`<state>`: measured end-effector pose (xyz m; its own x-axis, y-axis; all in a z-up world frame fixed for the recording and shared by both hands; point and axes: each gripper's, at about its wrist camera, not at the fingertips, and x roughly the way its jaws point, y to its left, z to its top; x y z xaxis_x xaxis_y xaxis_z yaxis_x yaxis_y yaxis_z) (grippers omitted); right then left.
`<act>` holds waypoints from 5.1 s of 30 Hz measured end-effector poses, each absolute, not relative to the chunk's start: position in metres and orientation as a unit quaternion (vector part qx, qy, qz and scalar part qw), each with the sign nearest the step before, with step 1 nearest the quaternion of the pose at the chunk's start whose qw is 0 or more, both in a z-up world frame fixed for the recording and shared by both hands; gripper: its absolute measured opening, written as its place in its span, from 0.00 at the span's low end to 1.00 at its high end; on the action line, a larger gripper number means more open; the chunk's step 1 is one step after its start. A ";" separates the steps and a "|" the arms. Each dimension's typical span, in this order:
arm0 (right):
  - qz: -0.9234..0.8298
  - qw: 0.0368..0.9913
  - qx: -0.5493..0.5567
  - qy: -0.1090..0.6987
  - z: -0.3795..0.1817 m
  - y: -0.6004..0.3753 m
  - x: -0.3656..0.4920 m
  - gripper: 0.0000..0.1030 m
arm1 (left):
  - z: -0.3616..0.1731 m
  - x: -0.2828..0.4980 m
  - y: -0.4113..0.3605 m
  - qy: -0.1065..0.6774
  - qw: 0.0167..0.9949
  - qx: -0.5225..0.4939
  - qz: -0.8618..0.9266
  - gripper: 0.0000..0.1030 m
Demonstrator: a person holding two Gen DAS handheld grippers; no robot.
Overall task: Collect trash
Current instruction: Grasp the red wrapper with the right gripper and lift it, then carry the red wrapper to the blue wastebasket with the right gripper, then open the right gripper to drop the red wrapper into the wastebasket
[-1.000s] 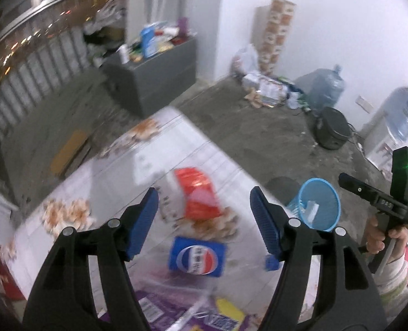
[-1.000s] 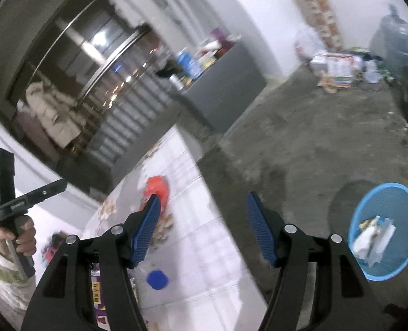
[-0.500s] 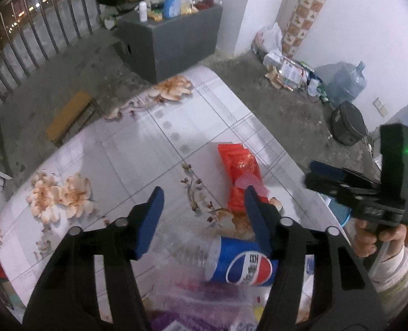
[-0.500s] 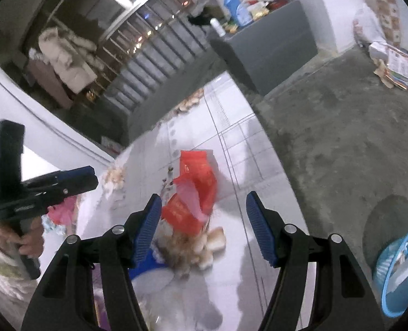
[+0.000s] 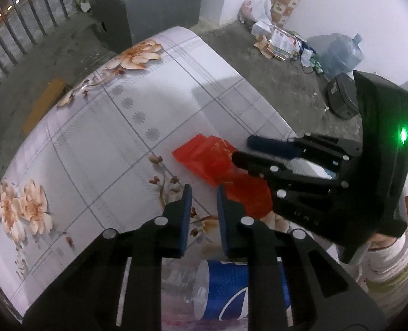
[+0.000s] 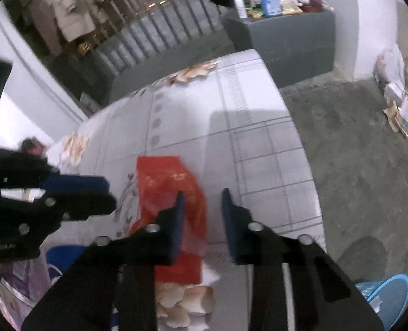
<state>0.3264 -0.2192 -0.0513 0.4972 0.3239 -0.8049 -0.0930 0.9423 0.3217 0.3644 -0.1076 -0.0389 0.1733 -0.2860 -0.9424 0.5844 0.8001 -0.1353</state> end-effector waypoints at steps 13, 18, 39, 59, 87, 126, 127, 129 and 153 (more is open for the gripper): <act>0.118 0.859 0.094 0.489 -0.051 -0.213 0.304 0.03 | -0.018 0.350 -0.090 0.558 0.767 0.123 -0.293 0.14; 0.101 0.854 0.148 0.488 -0.055 -0.233 0.290 0.03 | 0.000 0.342 -0.075 0.545 0.777 0.113 -0.293 0.14; 0.093 0.858 0.226 0.451 -0.033 -0.259 0.246 0.02 | -0.016 0.316 0.010 0.638 0.730 0.055 -0.240 0.24; 0.100 0.854 0.234 0.454 -0.041 -0.255 0.251 0.02 | -0.081 0.355 0.052 0.770 0.597 -0.098 -0.204 0.54; 0.095 0.862 0.259 0.425 -0.018 -0.260 0.233 0.02 | 0.003 0.327 0.086 0.653 0.693 -0.112 -0.284 0.00; -0.254 0.800 0.435 0.325 -0.082 -0.542 -0.043 0.02 | 0.015 0.203 -0.380 0.546 0.666 0.163 -0.481 0.00; -0.266 0.790 0.442 0.332 -0.093 -0.551 -0.049 0.02 | -0.001 0.195 -0.400 0.551 0.657 0.171 -0.485 0.00; -0.281 0.773 0.452 0.345 -0.113 -0.564 -0.053 0.02 | -0.030 0.184 -0.430 0.556 0.644 0.183 -0.492 0.00; -0.375 0.692 0.488 0.378 -0.214 -0.610 -0.057 0.51 | -0.138 0.117 -0.533 0.499 0.648 0.236 -0.525 0.50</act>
<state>-0.0567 -0.6101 -0.2144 0.4333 -0.1502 -0.8887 0.8876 0.2422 0.3918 0.1170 -0.5329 -0.1380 -0.0479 -0.4445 -0.8945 0.9159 0.3378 -0.2170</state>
